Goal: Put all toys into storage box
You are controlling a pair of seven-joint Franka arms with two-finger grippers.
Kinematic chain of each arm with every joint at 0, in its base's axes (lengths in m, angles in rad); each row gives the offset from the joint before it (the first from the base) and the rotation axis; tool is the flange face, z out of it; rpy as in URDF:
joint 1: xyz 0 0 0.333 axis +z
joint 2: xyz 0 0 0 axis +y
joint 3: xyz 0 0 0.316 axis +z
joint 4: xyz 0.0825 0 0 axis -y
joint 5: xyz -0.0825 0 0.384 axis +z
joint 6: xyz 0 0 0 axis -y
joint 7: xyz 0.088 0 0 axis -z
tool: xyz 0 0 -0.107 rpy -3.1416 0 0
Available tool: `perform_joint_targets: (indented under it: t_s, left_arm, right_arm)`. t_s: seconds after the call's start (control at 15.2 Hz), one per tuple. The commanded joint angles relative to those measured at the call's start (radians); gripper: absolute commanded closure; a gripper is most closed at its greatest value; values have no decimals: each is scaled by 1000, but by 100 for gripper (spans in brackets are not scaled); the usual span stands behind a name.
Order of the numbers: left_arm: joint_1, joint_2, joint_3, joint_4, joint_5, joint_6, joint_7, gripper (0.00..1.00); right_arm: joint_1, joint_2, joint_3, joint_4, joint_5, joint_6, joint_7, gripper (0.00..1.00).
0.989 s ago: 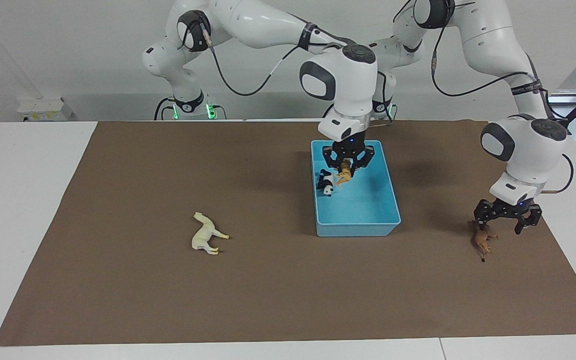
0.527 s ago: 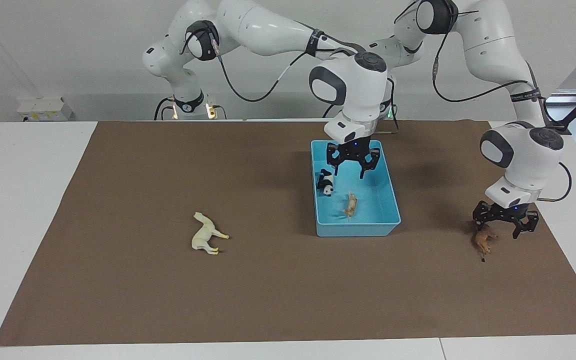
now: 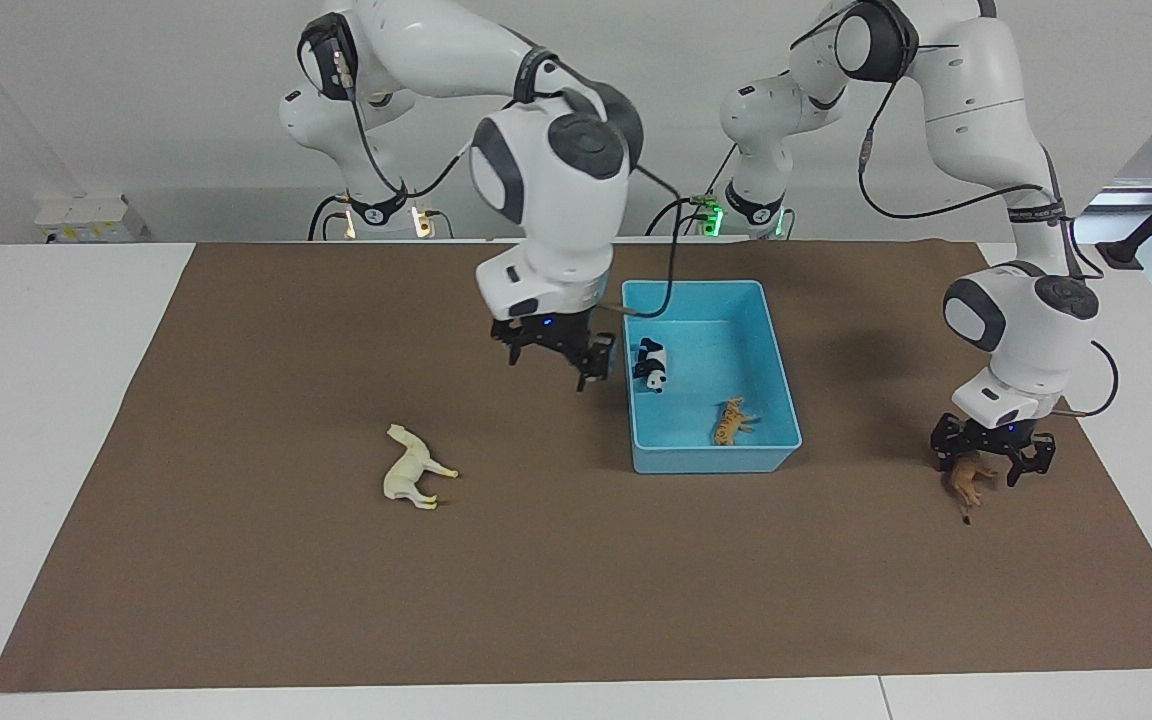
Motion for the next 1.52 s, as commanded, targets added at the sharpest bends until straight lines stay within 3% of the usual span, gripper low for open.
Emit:
perform_joint_targets:
  t_s: [0.0, 0.07, 0.13, 0.2, 0.33, 0.46, 0.66, 0.86, 1.12, 1.19, 1.32, 1.38, 1.45]
  left_arm:
    - [10, -12, -6, -50, 17, 55, 3, 51]
    - [10, -12, -6, -50, 17, 52, -5, 77]
    - [8, -13, -6, -48, 17, 46, -25, 97]
    - [8, -13, -6, -47, 17, 43, -57, 100]
    - [-5, -16, -6, -12, 15, -1, -81, 100]
    - [-22, -31, -8, 86, 15, -172, -130, 100]
    - [-73, -116, -8, 220, 15, -444, -230, 100]
    - [-174, -209, -9, 260, 15, -618, -426, 100]
    - [-376, -294, -12, 251, 17, -739, -790, 100]
    - [-427, -311, -14, 239, 17, -779, -863, 91]
    - [-517, -352, -15, 156, 17, -778, -1029, 25]
    - [-544, -370, -17, 113, 17, -758, -1075, 0]
    - [-556, -378, -18, 94, 15, -743, -1085, 0]
  right_arm:
    - [-101, -96, 17, -243, -4, 167, -104, 0]
    - [-127, -140, 17, -370, -4, 265, -132, 0]
    - [-141, -169, 16, -474, -4, 350, -138, 0]
    - [-161, -186, 16, -562, -6, 436, -140, 0]
    - [-189, -190, 17, -633, -6, 513, -157, 0]
    - [-190, -188, 17, -664, -7, 528, -184, 0]
    - [-210, -177, 16, -716, -6, 608, -224, 0]
    - [-212, -153, 16, -739, -7, 674, -226, 0]
    - [-214, -145, 17, -765, -6, 719, -223, 0]
    - [-220, -148, 17, -782, -6, 740, -227, 0]
    - [-237, -157, 17, -831, -6, 795, -226, 0]
    - [-237, -159, 17, -849, -6, 814, -221, 14]
    - [-238, -160, 17, -856, -4, 817, -221, 88]
